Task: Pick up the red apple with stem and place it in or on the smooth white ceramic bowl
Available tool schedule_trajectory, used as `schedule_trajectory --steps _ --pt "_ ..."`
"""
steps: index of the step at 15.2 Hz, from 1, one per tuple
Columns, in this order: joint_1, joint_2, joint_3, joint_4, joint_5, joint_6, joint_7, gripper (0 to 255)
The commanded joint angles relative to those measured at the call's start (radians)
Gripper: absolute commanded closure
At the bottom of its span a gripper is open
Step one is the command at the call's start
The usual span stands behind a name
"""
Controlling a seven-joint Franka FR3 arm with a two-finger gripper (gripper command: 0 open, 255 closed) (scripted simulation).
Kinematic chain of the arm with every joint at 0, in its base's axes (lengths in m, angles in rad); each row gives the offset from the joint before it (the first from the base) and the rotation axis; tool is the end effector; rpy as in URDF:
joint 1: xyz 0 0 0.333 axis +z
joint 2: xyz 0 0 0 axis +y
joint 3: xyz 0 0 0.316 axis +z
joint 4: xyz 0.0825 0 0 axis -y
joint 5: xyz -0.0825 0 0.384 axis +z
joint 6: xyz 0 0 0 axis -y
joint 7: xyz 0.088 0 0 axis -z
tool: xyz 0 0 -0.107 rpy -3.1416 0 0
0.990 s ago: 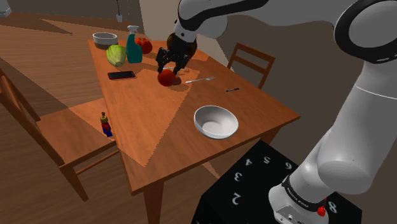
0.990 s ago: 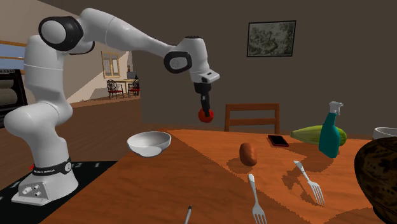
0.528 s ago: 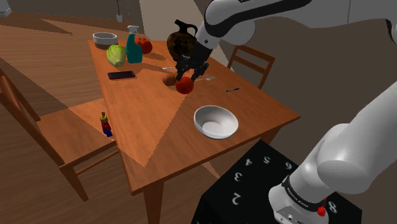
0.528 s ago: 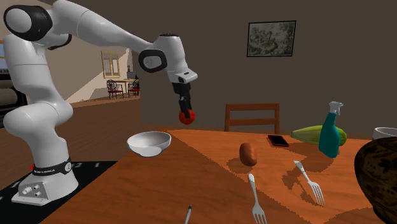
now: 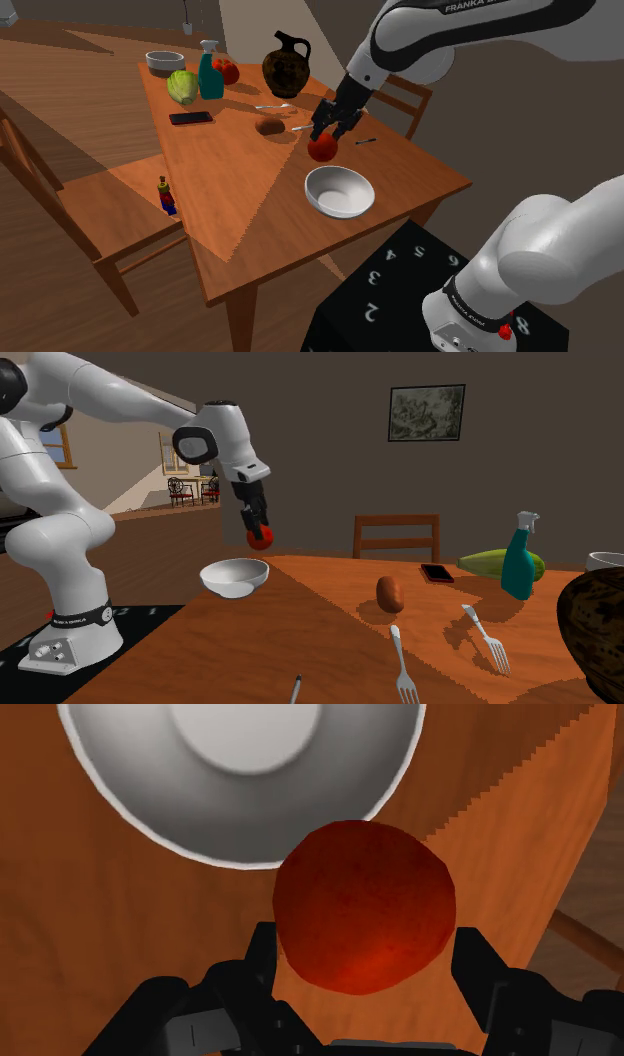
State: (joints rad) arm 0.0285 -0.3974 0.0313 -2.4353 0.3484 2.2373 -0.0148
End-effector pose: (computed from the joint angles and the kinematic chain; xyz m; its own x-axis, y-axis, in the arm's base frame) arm 0.4407 0.0371 0.4710 0.9753 -0.1394 0.1716 -0.0850 -0.9530 -0.2909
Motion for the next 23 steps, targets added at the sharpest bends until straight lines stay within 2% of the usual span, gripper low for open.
schedule_trajectory --steps 1,3,17,23 --pt "-0.006 -0.093 -0.008 -0.075 -0.003 -0.021 -0.008 255" --pt "-0.015 -0.193 -0.019 -0.149 -0.01 -0.051 -0.015 255" --pt "0.016 -0.099 -0.024 -0.28 0.052 0.167 -0.092 255" --pt "0.016 -0.099 -0.024 -0.28 0.052 0.167 -0.092 255"
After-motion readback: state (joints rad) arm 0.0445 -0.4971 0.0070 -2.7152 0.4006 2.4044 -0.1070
